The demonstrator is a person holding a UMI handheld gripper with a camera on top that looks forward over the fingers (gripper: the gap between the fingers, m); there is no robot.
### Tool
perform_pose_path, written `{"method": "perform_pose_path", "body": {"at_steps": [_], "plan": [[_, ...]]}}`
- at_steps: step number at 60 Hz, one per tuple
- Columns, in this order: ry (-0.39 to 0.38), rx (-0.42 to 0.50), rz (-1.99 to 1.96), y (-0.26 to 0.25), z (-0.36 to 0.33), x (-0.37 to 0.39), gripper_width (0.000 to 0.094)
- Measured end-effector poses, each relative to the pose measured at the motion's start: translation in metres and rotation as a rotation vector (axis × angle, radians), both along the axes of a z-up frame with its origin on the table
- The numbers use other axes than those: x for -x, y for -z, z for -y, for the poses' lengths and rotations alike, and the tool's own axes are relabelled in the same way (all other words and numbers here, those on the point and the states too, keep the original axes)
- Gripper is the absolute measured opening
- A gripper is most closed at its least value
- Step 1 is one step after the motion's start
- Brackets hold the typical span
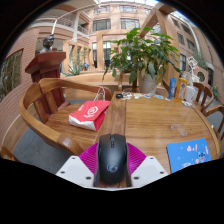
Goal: Arrange mouse
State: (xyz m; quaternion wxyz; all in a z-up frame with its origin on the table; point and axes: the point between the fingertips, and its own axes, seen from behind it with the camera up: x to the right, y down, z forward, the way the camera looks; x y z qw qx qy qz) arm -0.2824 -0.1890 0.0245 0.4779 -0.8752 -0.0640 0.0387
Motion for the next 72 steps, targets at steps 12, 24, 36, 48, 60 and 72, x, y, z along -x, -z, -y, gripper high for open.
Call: {"method": "perform_pose_path", "body": {"at_steps": [12,24,36,48,60,72], "plan": [[-0.1,-0.251,-0.169,-0.166,0.017,-0.033,0.0363],[-0.021,-0.347,-0.125,-0.214,0.029,-0.151,0.036],[0.095,-0.082,0.024,-0.06,0.039,-0.263,0.0361],[0.122,0.062,0.031,0.027,0.061,-0.301,0.0439],[0.12,0.059,-0.002,0.021,0.064,-0.302,0.0733],[0.138,-0.001,0.057,-0.032,0.093,-0.315,0.0864]]}}
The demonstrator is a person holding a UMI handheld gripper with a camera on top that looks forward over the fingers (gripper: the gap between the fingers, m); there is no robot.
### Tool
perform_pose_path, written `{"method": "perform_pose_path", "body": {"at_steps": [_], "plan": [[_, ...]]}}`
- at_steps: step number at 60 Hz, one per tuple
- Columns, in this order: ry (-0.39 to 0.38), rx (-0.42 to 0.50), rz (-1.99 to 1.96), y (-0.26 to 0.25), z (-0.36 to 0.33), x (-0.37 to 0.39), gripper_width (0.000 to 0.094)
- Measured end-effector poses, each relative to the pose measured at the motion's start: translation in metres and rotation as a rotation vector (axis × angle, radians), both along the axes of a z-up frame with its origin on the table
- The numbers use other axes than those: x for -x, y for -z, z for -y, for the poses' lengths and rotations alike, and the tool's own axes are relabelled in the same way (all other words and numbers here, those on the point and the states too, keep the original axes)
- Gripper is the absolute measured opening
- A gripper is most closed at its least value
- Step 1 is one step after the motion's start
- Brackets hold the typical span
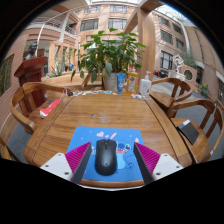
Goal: Arrange mouse
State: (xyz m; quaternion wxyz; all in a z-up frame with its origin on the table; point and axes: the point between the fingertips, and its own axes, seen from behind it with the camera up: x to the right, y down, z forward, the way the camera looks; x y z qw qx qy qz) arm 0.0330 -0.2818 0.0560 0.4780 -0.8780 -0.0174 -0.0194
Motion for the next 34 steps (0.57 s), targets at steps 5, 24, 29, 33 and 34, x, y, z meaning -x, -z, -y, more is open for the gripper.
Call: {"method": "perform_pose_path", "body": {"at_steps": [5,24,29,33,34], "plan": [[0.02,-0.027,0.007,-0.023,0.015,-0.006,0.0856],[0.01,-0.072,0.007,-0.063,0.078,-0.005,0.0853],[0.013,-0.067,0.009,-0.064,0.089,-0.006,0.0854],[0.011,-0.07,0.005,-0.066,0.094,-0.005,0.0854],[0.011,-0.07,0.005,-0.066,0.094,-0.005,0.0853]]}}
